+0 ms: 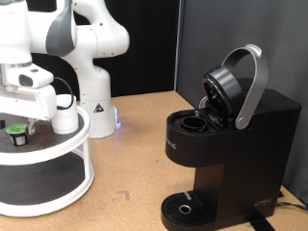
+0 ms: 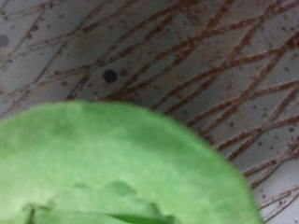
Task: Make a cup of coffee with the keurig machine
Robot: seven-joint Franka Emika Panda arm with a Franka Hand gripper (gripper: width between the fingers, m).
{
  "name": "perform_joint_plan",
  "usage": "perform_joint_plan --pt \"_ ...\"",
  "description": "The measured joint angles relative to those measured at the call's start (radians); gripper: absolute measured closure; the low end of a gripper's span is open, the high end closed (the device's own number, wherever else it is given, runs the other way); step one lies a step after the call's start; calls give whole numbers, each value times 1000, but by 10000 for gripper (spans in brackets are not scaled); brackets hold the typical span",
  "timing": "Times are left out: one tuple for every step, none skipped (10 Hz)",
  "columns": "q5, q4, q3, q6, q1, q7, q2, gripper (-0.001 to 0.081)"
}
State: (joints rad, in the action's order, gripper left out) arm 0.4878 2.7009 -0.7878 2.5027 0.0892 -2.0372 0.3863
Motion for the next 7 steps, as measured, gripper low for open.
perform_joint_plan --pt "-8 0 0 0 3 0 0 88" --pt "-14 -1 0 0 6 0 0 289" --pt "-17 -1 0 0 8 0 0 340" --pt "-18 -1 0 0 9 0 1 340" --pt "-22 -2 0 -4 11 -1 2 340" --pt "-34 -5 1 -31 14 -11 10 340" --pt "-58 -15 2 -70 18 -31 29 340"
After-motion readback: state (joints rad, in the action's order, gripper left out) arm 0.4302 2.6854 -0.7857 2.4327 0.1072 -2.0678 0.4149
